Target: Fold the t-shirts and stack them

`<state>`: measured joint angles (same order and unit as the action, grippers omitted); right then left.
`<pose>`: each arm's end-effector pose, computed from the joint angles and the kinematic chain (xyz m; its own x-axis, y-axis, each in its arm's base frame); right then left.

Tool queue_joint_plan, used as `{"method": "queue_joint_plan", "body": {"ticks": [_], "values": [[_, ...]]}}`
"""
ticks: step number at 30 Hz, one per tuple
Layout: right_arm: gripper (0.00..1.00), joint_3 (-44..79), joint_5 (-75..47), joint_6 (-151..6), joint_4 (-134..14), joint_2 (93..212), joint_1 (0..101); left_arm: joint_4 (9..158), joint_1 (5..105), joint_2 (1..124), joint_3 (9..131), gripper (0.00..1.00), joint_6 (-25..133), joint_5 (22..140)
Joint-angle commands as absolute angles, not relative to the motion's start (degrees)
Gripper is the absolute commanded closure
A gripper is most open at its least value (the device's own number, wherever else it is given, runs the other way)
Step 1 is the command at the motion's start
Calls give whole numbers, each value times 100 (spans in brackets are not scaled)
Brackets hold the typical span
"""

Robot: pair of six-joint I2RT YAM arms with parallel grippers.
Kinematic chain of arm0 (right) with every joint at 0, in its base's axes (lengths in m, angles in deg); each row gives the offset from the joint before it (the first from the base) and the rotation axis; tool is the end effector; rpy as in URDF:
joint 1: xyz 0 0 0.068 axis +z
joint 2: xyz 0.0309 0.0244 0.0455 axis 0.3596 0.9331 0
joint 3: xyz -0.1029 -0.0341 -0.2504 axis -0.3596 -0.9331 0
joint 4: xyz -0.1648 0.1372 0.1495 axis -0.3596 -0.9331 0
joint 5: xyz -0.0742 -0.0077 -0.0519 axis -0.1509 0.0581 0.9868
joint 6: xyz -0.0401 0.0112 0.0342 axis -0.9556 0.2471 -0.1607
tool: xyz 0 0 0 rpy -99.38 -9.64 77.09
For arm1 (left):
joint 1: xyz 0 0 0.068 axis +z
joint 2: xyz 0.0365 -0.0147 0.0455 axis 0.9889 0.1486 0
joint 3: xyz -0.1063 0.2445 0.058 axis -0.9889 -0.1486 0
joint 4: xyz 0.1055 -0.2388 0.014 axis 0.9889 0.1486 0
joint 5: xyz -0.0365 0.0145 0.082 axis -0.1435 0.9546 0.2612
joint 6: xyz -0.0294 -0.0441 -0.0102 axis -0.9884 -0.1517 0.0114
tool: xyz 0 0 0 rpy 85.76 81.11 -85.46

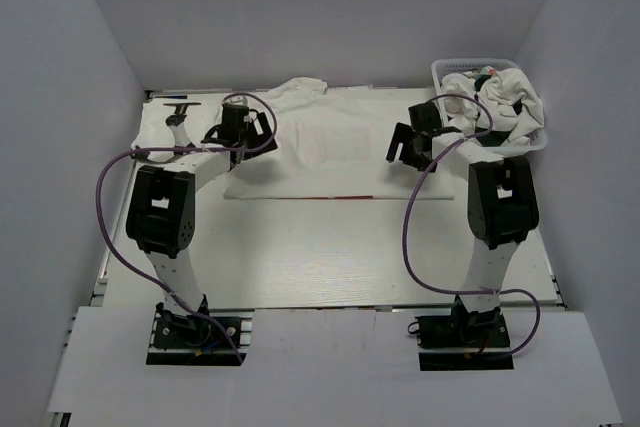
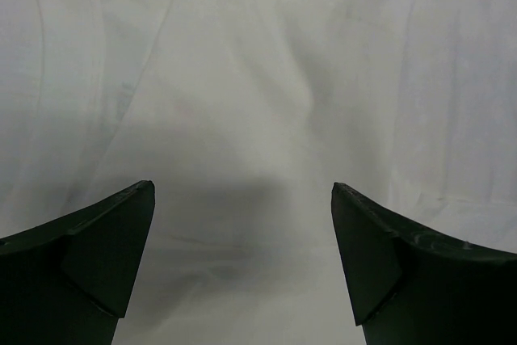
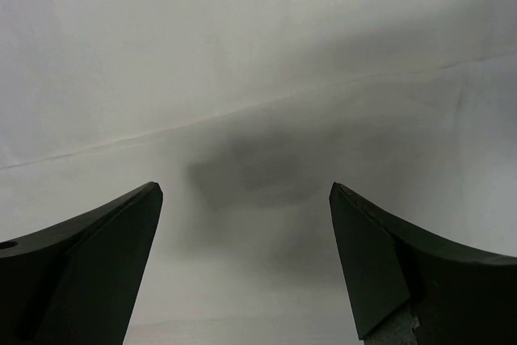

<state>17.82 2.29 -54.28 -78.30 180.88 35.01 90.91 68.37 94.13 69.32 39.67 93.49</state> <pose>0.4018 0.0941 0.1927 -0.7561 0.2410 -0.6085 0.1889 0.9705 0.1496 0.4035 -0.0911 0.2016 -0.6475 -0.3035 -0.6990 -0.1282 0.9476 -0.2927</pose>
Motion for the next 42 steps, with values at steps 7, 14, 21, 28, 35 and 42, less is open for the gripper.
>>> {"method": "queue_joint_plan", "body": {"ticks": [7, 14, 21, 28, 35, 42], "values": [[10, 432, 54, -5166, -7340, 17759, 3601, 9749, 6765, 9251, 5890, 0, 3270, 9416], [10, -1240, 134, -4763, -7190, 16451, 3821, 10073, 6713, 8479, 4091, 0, 2734, 8978], [10, -2998, 257, -4129, -7787, 14596, 4312, 11117, 6660, 5133, 2083, 0, 2021, 8853], [10, -2547, 474, -4461, -8333, 12819, 4524, 11166, 6660, 3535, 2562, 0, 2133, 8589], [10, -795, 1187, -4797, -8106, 14019, 4384, 10337, 6748, 6449, 5374, 0, 4408, 7965], [10, 401, 942, -5130, -7788, 15252, 4103, 10825, 6642, 9062, 8475, 0, 7836, 6664]]}}
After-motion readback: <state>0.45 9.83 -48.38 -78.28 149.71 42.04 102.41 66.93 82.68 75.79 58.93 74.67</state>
